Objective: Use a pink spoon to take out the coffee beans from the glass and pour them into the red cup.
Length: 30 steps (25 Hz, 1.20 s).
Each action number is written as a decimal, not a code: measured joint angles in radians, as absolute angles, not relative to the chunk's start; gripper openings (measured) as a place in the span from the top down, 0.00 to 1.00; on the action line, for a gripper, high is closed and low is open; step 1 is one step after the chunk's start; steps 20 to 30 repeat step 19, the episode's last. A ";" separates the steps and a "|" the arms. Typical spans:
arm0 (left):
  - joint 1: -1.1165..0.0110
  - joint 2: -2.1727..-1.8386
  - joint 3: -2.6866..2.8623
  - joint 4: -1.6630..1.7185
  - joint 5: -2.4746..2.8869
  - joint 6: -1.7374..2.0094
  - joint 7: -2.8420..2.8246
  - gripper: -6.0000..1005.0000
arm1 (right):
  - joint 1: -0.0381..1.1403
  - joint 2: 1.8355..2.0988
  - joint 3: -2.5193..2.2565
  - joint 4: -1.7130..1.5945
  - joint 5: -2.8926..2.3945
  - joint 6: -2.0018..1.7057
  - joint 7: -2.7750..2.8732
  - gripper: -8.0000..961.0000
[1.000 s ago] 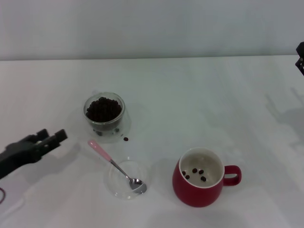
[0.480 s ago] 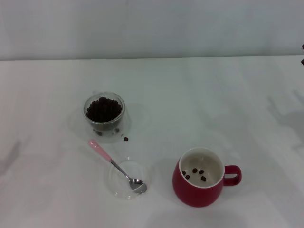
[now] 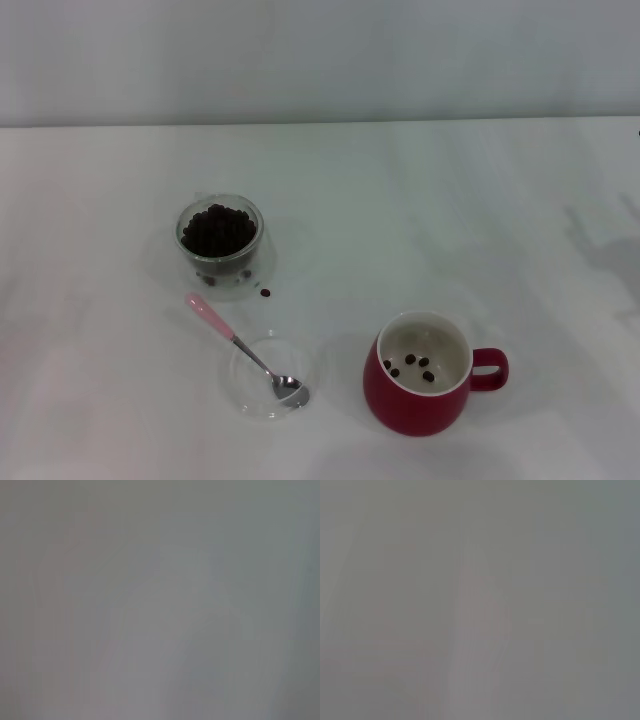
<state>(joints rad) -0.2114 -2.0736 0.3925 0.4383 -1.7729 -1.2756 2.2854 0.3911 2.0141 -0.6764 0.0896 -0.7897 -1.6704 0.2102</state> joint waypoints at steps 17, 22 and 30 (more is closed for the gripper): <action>-0.263 -2.075 0.386 0.308 -1.995 -1.244 2.542 0.23 | 0.384 2.012 -0.661 0.108 -0.769 -1.671 0.208 0.13; -0.267 -2.074 0.386 0.295 -2.015 -1.240 2.571 0.23 | 0.384 2.012 -0.661 0.115 -0.768 -1.669 0.208 0.13; -0.267 -2.074 0.386 0.295 -2.015 -1.240 2.571 0.23 | 0.384 2.012 -0.661 0.115 -0.768 -1.669 0.208 0.13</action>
